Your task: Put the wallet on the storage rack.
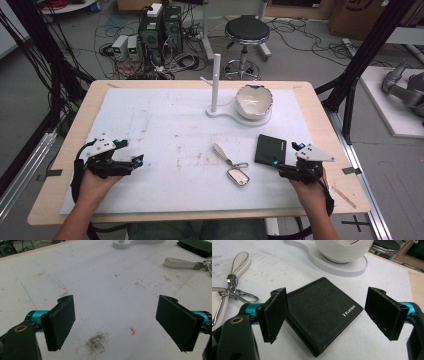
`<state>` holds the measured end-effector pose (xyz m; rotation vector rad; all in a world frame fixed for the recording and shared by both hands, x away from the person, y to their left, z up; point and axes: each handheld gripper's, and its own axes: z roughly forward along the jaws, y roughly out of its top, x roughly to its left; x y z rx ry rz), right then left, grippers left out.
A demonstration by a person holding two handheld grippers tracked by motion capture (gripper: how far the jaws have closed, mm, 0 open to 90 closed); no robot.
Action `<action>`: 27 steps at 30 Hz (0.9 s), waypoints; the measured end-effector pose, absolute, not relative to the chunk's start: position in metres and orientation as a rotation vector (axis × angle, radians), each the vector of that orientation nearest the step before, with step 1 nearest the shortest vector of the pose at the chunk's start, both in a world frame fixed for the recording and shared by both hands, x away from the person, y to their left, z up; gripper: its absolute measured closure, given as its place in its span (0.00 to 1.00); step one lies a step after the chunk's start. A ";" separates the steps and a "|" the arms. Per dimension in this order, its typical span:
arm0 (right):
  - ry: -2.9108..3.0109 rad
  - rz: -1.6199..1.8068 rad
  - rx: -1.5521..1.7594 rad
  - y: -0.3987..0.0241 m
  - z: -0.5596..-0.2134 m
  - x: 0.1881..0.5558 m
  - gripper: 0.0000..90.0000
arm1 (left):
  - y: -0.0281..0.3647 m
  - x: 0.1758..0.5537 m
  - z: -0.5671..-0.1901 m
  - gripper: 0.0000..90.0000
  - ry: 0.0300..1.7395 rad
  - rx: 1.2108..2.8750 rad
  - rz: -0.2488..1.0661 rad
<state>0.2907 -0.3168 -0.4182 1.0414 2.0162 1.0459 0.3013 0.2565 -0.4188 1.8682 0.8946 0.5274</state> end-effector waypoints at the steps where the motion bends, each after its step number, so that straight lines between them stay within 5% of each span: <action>1: 2.014 1.045 1.041 -0.317 -0.418 0.291 0.21 | 0.257 0.301 -0.419 0.18 0.895 1.869 0.530; 27: 2.231 0.955 0.755 -0.302 -0.426 0.299 0.22 | 0.254 0.301 -0.420 0.18 0.893 1.879 0.531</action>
